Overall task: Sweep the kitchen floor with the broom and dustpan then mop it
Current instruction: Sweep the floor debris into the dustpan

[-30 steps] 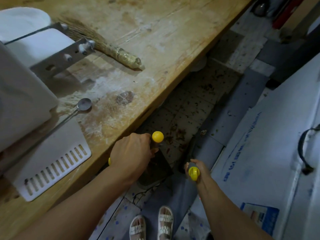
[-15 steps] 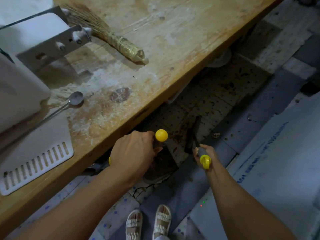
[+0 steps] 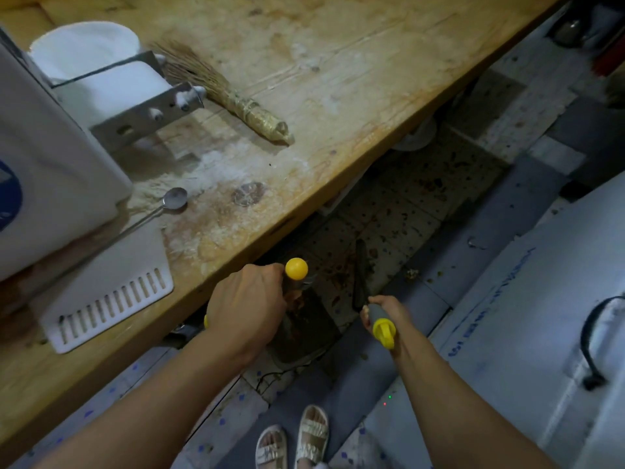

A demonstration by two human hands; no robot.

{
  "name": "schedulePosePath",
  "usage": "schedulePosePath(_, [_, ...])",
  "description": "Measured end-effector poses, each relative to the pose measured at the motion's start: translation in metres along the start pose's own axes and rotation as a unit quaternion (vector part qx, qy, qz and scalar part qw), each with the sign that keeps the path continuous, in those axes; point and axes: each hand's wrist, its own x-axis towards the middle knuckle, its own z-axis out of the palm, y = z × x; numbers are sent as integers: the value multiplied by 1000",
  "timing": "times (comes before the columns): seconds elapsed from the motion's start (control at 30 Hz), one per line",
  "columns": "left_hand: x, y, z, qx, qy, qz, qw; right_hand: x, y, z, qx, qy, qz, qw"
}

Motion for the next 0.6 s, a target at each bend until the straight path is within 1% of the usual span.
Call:
schedulePosePath(0.1, [-17,-17,1,-11,7,-3,1000,-19,12,7,-20,-9,17,1000])
schedulePosePath(0.23, [-42,-38,2,-15,19,0,1000,-39,23,20,42,-43,99,993])
schedulePosePath(0.33, [-58,-53,5,-16,21,-9,1000,-51,32,31,46,-84,139,986])
schedulePosePath(0.47, [-68,-64,7,-12,18,-20,1000,-51,40,40,17,-122,164,979])
schedulePosePath(0.6, [-66,-64,8,-2,14,-24,1000,-37,36,51,-6,-136,174,975])
